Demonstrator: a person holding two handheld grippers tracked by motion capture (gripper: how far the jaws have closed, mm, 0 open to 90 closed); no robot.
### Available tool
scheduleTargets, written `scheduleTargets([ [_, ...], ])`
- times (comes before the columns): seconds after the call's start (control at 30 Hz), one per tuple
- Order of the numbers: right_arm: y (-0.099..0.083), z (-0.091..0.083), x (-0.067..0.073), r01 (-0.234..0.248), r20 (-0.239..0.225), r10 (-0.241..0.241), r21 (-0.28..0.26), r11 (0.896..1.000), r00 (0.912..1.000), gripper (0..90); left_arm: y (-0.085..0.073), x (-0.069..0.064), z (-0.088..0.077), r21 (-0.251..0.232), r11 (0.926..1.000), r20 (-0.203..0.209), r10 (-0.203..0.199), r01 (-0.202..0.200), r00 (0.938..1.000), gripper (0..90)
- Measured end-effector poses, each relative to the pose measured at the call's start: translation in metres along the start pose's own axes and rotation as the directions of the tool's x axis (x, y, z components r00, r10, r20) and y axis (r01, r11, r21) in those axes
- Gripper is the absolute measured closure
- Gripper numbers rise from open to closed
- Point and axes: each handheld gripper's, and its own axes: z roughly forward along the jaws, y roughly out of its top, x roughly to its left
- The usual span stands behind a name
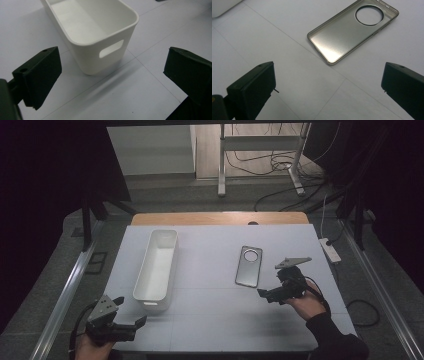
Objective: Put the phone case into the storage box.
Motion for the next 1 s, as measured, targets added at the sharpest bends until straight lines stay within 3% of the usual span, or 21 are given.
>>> scheduleTargets([
  [0.5, 0.012, 0.013, -0.007, -0.037, 0.032, 0.036, 0.051, 0.998, 0.9989, 0.0, 0.000, 0.000, 0.000, 0.001, 1.0000, 0.003, -0.001, 0.001, 1.0000, 2.2],
  [0.87, 0.022, 0.029, -0.008, -0.002, 0.048, -0.002, 0.085, 0.996, 0.9988, 0.0, 0.000, 0.000, 0.001, 0.002, 1.0000, 0.004, 0.001, -0.001, 1.0000, 2.2],
  [1.0, 0.025, 0.031, -0.009, -0.011, 0.046, 0.007, 0.081, 0.997, 0.9989, 0.0, 0.001, 0.000, 0.001, 0.003, 1.0000, 0.005, 0.001, -0.001, 1.0000, 2.2],
])
